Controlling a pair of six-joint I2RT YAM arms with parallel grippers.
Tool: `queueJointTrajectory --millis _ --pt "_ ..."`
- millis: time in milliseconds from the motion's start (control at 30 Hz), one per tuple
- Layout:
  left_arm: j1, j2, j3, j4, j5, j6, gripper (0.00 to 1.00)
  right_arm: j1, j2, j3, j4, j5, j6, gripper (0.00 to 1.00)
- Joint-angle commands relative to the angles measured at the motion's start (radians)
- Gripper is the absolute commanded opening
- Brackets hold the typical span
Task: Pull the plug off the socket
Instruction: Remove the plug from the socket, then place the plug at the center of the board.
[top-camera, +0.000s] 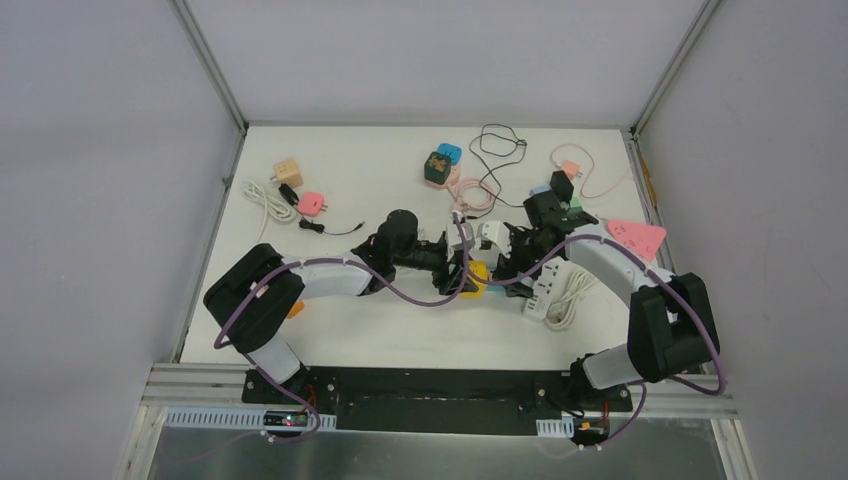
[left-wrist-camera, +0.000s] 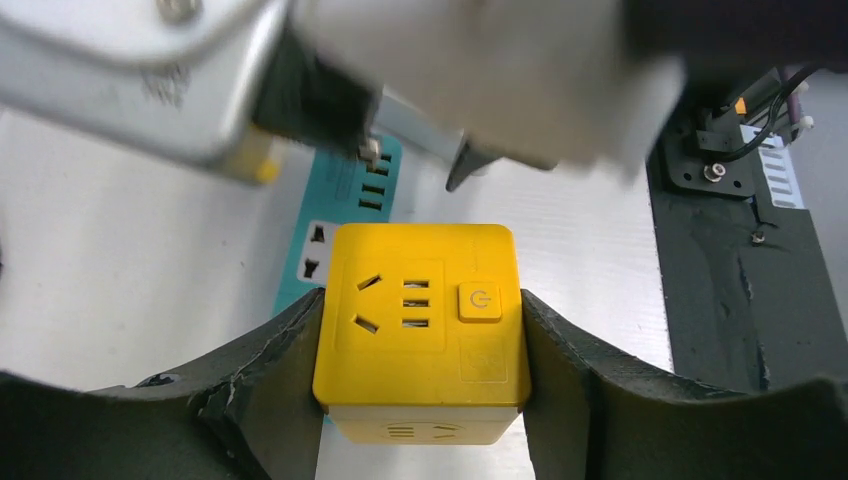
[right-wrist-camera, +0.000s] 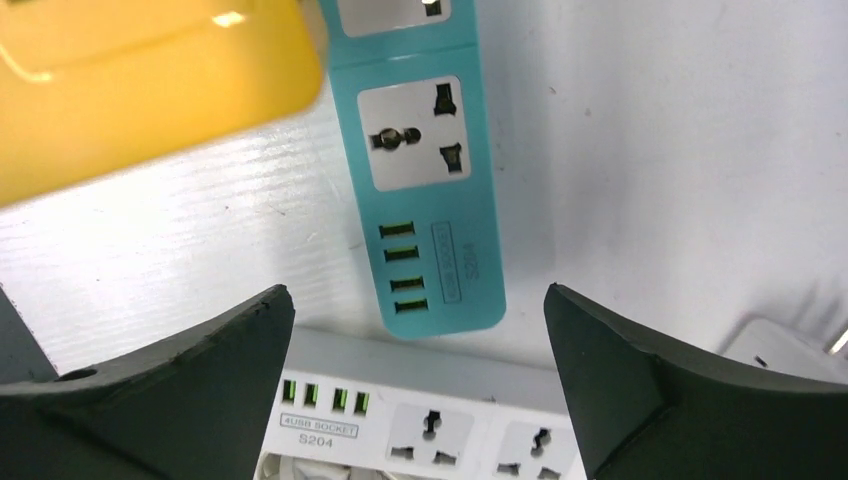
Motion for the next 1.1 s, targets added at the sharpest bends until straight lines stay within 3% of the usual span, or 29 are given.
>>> queueJointTrajectory --millis 0,667,1067 --pt "-0.009 -0.071 -0.043 0.010 -0.034 -0.071 0.00 -0.006 -0.071 0.064 -0.040 0.033 0.053 1.00" --pt "0.001 -0.306 -0.128 -0.182 -0.300 -0.239 0.00 -0.020 -0.192 0.061 -0.086 -0.002 0.075 1.00" --pt "0.148 -0.424 -0.147 -0.242 -0.363 -0.341 0.00 -0.022 -0.210 0.046 -0.081 -0.011 0.063 1.00"
